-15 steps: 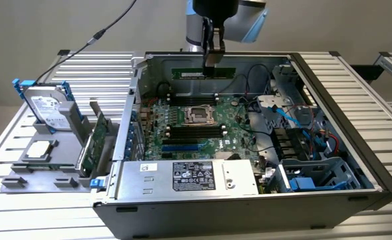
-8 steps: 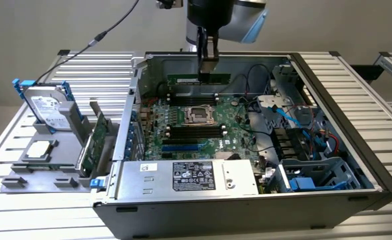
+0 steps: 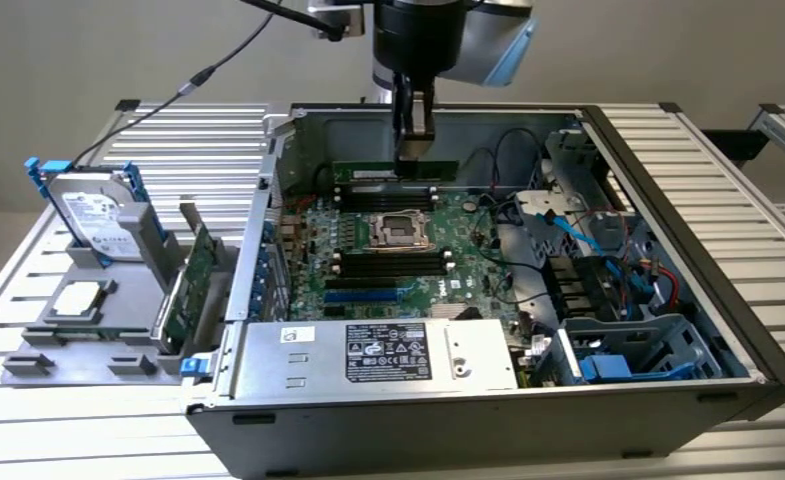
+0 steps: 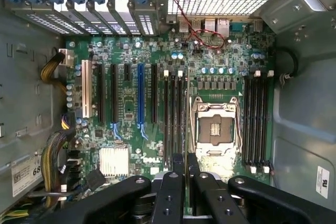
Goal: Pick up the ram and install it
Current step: 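Insert the ram into the slot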
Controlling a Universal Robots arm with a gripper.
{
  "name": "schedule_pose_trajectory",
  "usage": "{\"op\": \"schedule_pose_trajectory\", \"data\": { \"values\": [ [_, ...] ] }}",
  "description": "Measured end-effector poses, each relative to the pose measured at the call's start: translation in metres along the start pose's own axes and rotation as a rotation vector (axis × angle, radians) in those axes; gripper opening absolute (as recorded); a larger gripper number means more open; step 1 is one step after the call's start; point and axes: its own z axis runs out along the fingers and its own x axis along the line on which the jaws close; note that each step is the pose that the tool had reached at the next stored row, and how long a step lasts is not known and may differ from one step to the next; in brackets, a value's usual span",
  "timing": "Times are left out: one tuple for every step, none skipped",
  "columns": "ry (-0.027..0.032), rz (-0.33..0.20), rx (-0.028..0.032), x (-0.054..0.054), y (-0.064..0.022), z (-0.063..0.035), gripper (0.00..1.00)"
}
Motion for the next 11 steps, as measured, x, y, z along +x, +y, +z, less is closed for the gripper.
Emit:
{"op": "schedule_pose_trajectory", "data": {
  "values": [
    [0.0001, 0.0, 0.0, 0.0, -0.0001, 0.0018, 0.14],
    [0.0001, 0.0, -0.0001, 0.0, -0.0001, 0.0036, 0.14],
    [0.0002, 0.0, -0.0001, 0.001, -0.0001, 0.0054, 0.14],
    [0.0001, 0.0, 0.0, 0.001, -0.0001, 0.0072, 0.14],
    [0.0, 0.0, 0.0, 0.001, -0.0002, 0.0091, 0.14],
    [0.0, 0.0, 0.0, 0.001, -0.0002, 0.0109, 0.14],
    [0.0002, 0.0, -0.0001, 0.002, -0.0002, 0.0126, 0.14],
    [0.0, 0.0, -0.0001, 0.002, -0.0002, 0.0144, 0.14],
    [-0.0005, -0.001, -0.0001, 0.002, -0.0002, 0.0162, 0.14],
    [-0.0007, -0.001, 0.0, 0.002, -0.0003, 0.0181, 0.14],
    [-0.0008, -0.001, 0.0, 0.002, -0.0003, 0.02, 0.14]
  ]
}}
